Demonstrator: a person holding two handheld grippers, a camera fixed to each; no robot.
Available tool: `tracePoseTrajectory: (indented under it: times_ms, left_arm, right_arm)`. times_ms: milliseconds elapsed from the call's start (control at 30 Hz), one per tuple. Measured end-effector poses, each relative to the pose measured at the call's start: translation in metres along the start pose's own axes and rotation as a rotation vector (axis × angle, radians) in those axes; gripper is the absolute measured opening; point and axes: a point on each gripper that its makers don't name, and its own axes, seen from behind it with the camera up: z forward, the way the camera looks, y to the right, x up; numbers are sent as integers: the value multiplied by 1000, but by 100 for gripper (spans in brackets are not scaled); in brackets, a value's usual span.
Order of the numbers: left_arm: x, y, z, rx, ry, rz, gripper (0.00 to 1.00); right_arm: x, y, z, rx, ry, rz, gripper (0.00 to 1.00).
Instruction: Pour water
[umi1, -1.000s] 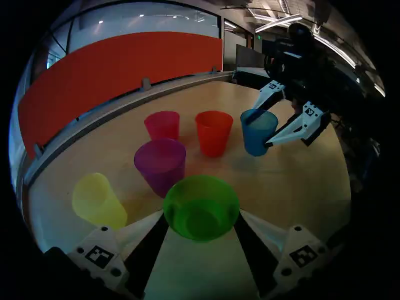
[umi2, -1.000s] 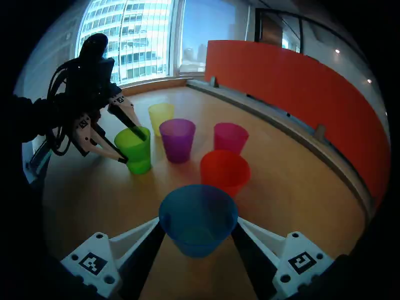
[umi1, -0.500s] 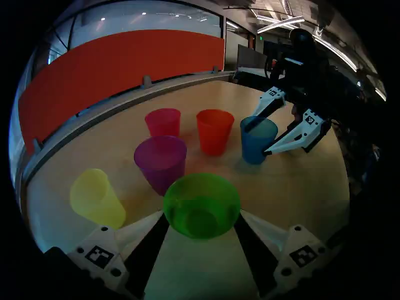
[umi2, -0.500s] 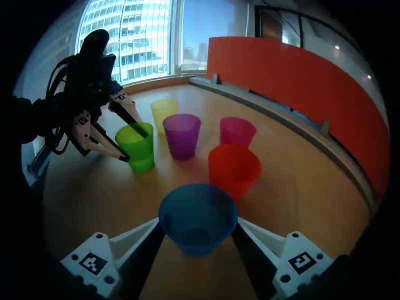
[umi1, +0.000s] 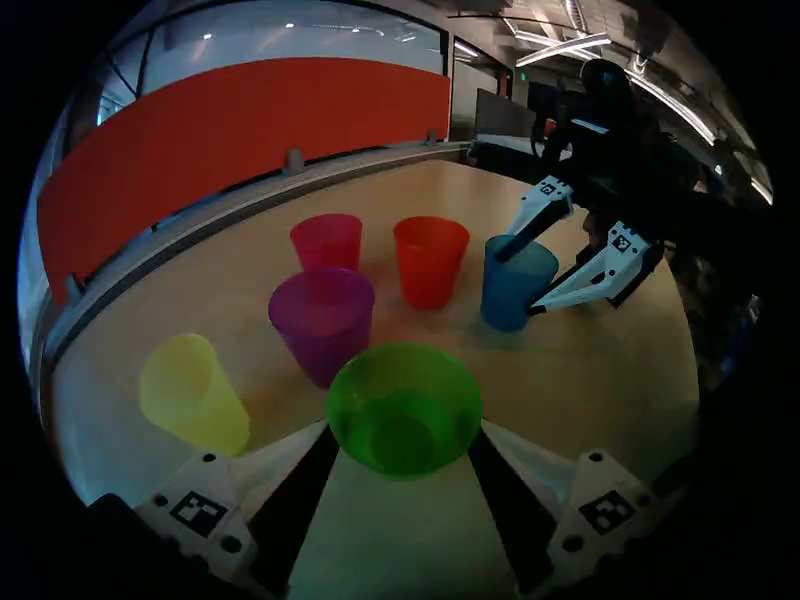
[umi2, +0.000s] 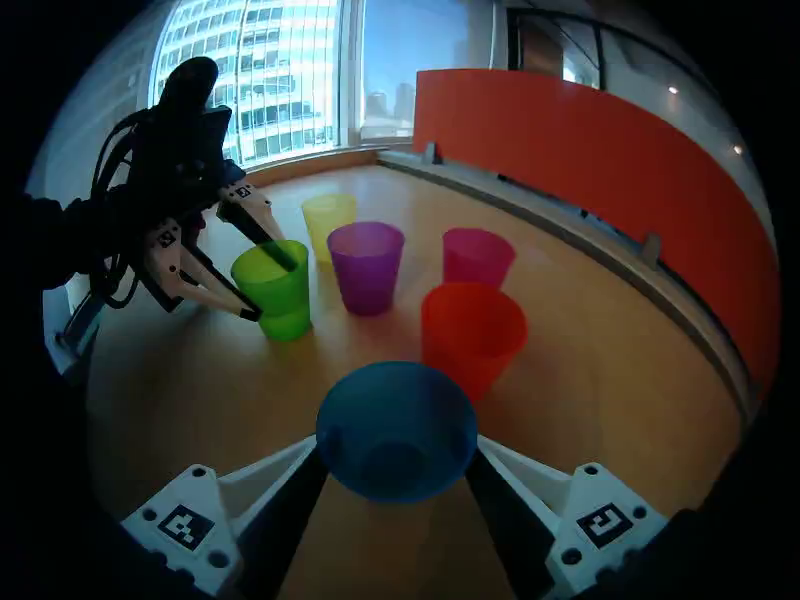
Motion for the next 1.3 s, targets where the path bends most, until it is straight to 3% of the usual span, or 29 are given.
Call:
tracePoseTrajectory:
  times_ms: [100, 300, 567, 1300]
  left_arm:
    - [-3, 0, 0, -2, -12, -9, 91]
    - [0, 3, -4, -16, 5, -25, 91]
    - [-8, -1, -16, 9, 2, -29, 91]
    - [-16, 2, -73, 112, 72, -57, 91]
  right_arm:
    - [-2, -1, -1, 0, -6, 1, 100]
    - [-2, -2, -4, -1, -3, 6, 100]
    - [-6, 0, -15, -22, -1, 9, 100]
    - [-24, 0, -77, -113, 58, 58, 100]
